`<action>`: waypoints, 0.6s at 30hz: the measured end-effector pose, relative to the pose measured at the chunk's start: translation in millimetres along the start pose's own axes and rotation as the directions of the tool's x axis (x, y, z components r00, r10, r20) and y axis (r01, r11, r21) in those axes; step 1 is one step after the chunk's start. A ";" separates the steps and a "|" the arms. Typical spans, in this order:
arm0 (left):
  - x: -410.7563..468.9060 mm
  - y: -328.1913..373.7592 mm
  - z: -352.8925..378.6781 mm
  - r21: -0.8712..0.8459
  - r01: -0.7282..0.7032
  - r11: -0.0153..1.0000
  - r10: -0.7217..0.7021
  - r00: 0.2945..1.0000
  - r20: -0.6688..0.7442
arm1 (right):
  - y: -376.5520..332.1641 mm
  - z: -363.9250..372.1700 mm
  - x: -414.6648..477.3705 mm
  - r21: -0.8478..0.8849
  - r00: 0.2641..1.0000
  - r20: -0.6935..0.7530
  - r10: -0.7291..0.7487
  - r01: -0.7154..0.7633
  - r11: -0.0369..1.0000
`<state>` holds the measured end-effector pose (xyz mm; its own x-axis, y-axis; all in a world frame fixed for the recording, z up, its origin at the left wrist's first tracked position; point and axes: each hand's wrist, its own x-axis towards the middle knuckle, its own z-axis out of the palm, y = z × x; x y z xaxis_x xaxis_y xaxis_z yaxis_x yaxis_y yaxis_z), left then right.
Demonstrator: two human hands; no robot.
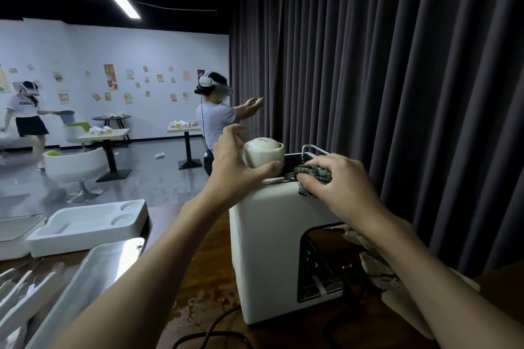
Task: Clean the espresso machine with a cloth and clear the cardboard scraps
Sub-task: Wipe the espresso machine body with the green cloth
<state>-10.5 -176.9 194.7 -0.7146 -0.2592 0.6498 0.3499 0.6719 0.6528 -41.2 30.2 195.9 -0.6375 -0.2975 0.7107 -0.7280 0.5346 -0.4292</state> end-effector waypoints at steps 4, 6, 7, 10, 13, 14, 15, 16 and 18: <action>0.3 -1.4 -0.4 -0.042 -0.001 0.999 0.003 0.998 0.055 | -0.2 0.2 -0.1 -0.006 1.000 -0.002 -0.002 0.002 1.000; 1.1 -1.0 -0.9 -0.040 0.014 0.999 -0.011 0.998 0.065 | -0.1 0.2 0.0 -0.006 1.000 -0.009 -0.002 0.002 1.000; 1.1 -0.9 -0.9 -0.020 0.002 1.000 -0.001 0.999 0.034 | -0.2 0.3 0.1 -0.007 1.000 -0.011 0.001 -0.001 1.000; 0.5 -0.6 -0.2 -0.004 -0.043 0.999 0.043 0.999 0.000 | 0.0 0.7 0.2 -0.012 1.000 -0.008 0.003 -0.003 1.000; 0.7 -0.4 -0.7 -0.037 -0.034 0.999 0.035 0.998 0.052 | 0.1 0.5 0.1 -0.009 1.000 -0.008 0.004 -0.004 1.000; 0.3 0.0 -0.9 -0.023 -0.046 0.999 0.047 0.998 0.030 | -0.1 0.3 0.0 -0.008 1.000 -0.007 0.005 -0.005 1.000; -0.3 0.9 -0.9 0.000 -0.066 0.998 0.066 0.998 0.000 | -0.3 0.1 -0.1 -0.009 1.000 -0.008 0.005 -0.005 1.000; -0.3 1.2 -0.7 0.017 -0.081 0.997 0.081 0.997 -0.018 | -0.3 0.1 -0.2 -0.011 1.000 -0.008 0.004 -0.004 1.000; 0.2 0.8 -0.6 -0.025 -0.063 0.998 0.063 0.998 0.011 | -0.8 0.1 -0.1 -0.014 1.000 -0.009 0.002 -0.002 1.000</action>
<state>-10.0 -176.9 195.6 -0.6978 -0.2085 0.6853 0.4091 0.6693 0.6202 -40.6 29.7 196.1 -0.6363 -0.2895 0.7151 -0.7234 0.5461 -0.4226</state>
